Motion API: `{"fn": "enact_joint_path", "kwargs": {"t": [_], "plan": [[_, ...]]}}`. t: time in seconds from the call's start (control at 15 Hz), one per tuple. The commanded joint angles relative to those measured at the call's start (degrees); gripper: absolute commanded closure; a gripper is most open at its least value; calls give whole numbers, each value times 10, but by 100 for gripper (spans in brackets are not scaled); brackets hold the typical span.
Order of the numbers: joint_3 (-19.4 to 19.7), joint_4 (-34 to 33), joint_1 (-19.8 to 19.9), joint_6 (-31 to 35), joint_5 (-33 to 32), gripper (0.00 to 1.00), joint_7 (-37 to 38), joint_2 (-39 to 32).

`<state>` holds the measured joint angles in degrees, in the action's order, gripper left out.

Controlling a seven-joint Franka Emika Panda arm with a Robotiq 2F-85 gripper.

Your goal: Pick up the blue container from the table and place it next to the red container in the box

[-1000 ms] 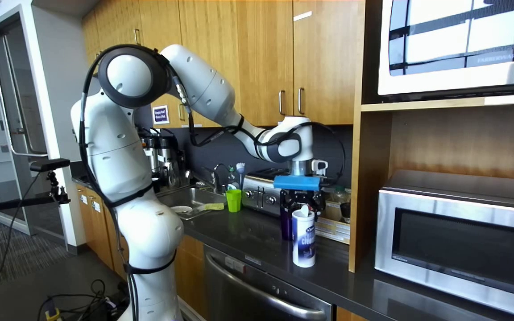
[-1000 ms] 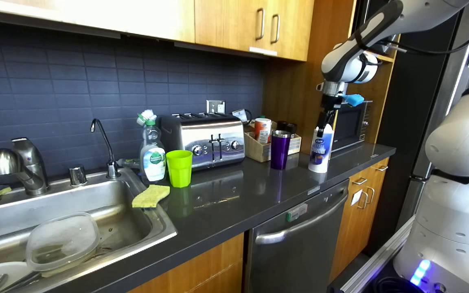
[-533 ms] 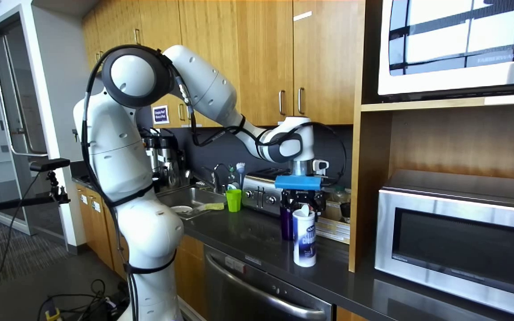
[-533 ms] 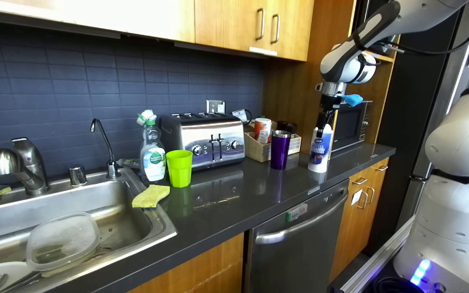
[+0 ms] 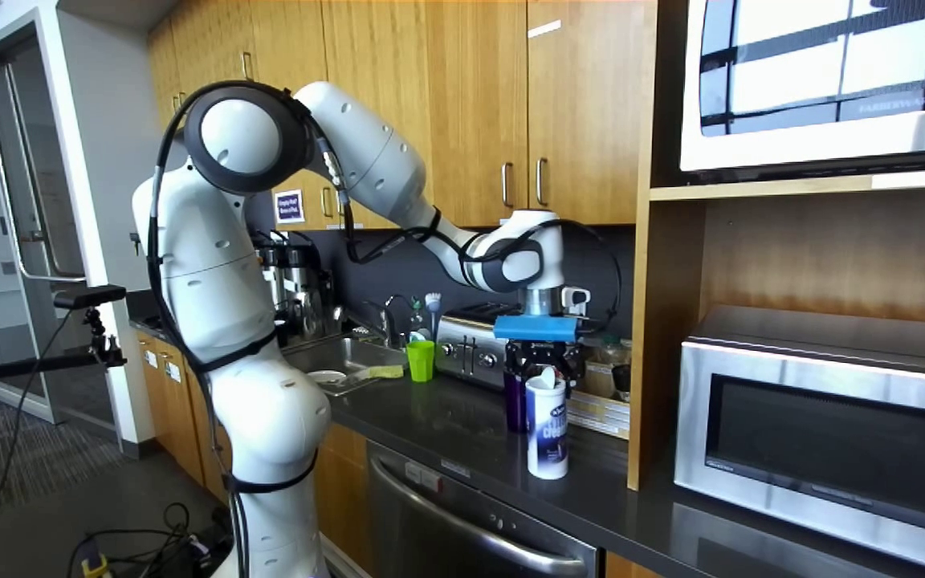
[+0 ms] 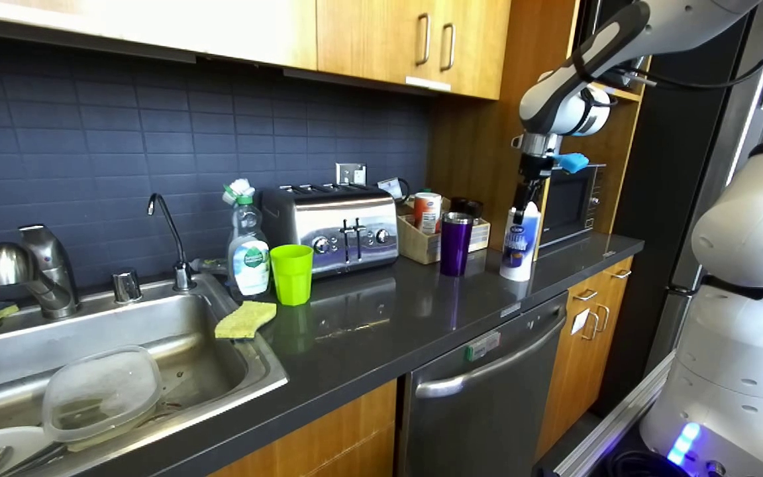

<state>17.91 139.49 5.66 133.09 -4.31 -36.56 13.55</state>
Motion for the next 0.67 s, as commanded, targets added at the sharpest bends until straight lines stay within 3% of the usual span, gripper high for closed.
{"fn": "enact_joint_path", "kwargs": {"t": [0.0, 0.6], "plan": [[-17, -11, 8, -1, 0, 39, 3, 4], [-33, -26, 5, 4, 0, 39, 6, 6]]}}
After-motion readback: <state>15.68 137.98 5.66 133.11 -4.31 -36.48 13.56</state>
